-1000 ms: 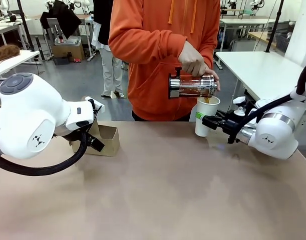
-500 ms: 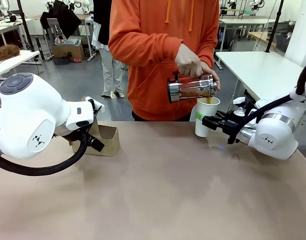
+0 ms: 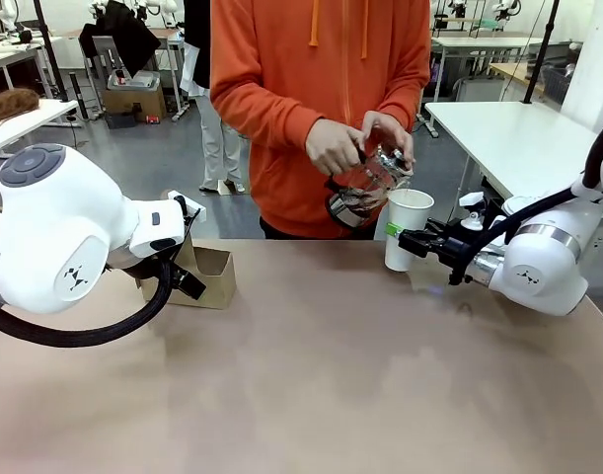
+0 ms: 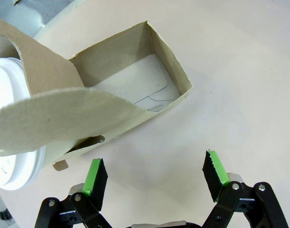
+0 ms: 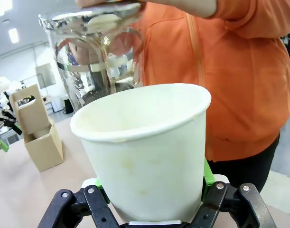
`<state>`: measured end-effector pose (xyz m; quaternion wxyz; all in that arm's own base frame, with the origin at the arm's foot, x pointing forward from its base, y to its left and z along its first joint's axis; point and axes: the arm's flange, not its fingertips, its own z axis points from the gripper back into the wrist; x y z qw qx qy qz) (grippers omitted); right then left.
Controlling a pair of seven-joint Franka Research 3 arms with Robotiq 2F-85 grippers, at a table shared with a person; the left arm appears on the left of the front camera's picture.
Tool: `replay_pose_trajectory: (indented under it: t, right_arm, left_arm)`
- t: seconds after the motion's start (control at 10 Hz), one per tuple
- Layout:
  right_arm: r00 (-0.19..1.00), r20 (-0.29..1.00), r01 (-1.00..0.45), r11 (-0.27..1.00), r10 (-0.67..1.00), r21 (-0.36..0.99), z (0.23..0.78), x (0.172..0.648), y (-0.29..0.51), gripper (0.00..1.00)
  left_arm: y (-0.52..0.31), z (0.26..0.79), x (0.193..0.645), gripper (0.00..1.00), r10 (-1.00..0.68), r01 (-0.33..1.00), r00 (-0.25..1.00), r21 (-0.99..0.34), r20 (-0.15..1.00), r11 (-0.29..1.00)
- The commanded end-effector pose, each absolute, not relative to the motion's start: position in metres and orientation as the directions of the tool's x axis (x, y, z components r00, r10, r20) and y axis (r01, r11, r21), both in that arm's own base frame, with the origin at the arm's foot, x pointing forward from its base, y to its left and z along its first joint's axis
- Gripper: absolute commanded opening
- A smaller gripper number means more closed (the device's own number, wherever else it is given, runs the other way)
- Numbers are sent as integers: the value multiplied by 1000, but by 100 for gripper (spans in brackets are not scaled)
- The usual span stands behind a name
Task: Pour a drink into a cup and package it in a carrier.
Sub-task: When a person places the Paper Cup Lid on the 600 ml Paper Cup , lift the 600 ml Paper Cup.
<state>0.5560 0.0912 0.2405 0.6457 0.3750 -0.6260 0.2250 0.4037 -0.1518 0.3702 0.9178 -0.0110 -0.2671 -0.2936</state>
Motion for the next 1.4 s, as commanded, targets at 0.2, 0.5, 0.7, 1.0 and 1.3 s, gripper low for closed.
replay_pose_trajectory:
  t: [0.2,0.5,0.7,1.0,1.3]
  right_arm:
    - [113,977,-761,616,-183,204,245,556,93,80]
    - [113,977,-761,616,-183,204,245,556,93,80]
    - [113,977,-761,616,-183,204,245,556,93,80]
    - [113,977,-761,616,-183,204,245,556,93,80]
    - [113,977,-761,616,-183,204,245,556,93,80]
  left_arm:
    - [-152,371,404,100,-533,545,684,135,498,827]
    - [-152,371,404,100,-533,545,684,135,498,827]
    - [-152,371,404,100,-533,545,684,135,498,827]
    - [-152,371,404,100,-533,545,684,135,498,827]
    - [-152,371,404,100,-533,545,684,135,498,827]
